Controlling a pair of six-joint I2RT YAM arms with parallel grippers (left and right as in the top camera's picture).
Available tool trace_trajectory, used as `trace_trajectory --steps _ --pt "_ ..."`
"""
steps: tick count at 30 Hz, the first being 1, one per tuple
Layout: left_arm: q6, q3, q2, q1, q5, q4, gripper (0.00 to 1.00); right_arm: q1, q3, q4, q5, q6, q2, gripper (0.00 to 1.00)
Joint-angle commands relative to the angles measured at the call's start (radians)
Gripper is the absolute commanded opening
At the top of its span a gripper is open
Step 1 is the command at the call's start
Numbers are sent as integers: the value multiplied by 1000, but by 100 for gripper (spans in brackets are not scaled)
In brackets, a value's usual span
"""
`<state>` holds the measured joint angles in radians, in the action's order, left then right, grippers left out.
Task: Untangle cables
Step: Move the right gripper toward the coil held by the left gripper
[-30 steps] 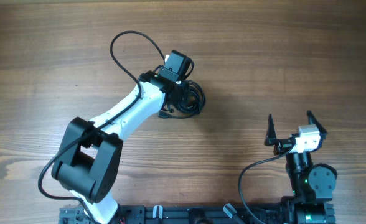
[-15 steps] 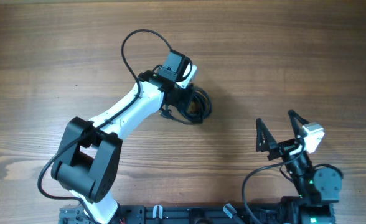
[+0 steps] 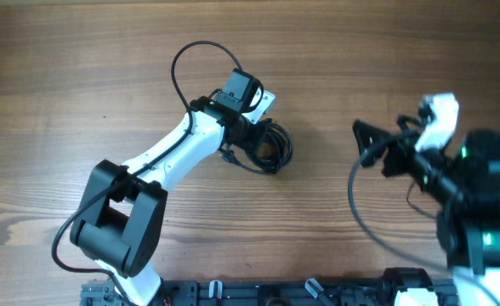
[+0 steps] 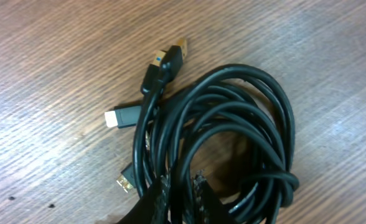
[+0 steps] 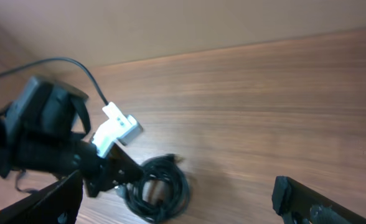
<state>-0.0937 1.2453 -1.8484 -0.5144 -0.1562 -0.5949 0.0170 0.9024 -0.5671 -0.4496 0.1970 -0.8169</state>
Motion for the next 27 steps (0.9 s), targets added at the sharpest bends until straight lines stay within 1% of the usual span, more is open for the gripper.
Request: trace_trajectory --steps 1,2,3,4,5,6,7,9,12,15,18,19,20,24,27 --pt "-18 -2 -5 2 36 4 18 3 41 48 -190 104 -111 100" --pt "-18 -2 -5 2 36 5 18 3 41 72 -238 112 -142 91" --pt "-18 -2 -5 2 39 5 18 3 41 92 -296 116 -175 73" --pt "-13 -2 -5 2 46 5 19 3 41 106 -341 119 -208 53" --pt "4 -2 -5 2 66 8 19 3 41 111 -380 119 -242 38" --pt "23 -2 -5 2 89 9 19 3 41 108 -410 119 -273 11" --pt "35 -2 -5 2 112 9 19 3 41 96 -436 118 -303 4" --pt "58 -2 -5 2 155 9 19 0 40 71 -475 116 -365 4" --pt "58 -2 -5 2 166 10 19 -28 40 49 -476 117 -446 6" --pt "57 -2 -5 2 166 10 19 -85 40 51 -466 117 -521 13" --pt "57 -2 -5 2 202 10 19 -154 40 58 -408 119 -583 26" --pt "57 -2 -5 2 217 9 20 -176 40 61 -385 121 -600 28" --pt "57 -2 -5 3 230 8 22 -198 40 65 -360 122 -618 29" --pt "63 -2 -5 19 237 8 22 -273 40 85 -274 172 -678 29" --pt "105 -2 -5 43 237 8 26 -307 40 101 -209 222 -708 29"
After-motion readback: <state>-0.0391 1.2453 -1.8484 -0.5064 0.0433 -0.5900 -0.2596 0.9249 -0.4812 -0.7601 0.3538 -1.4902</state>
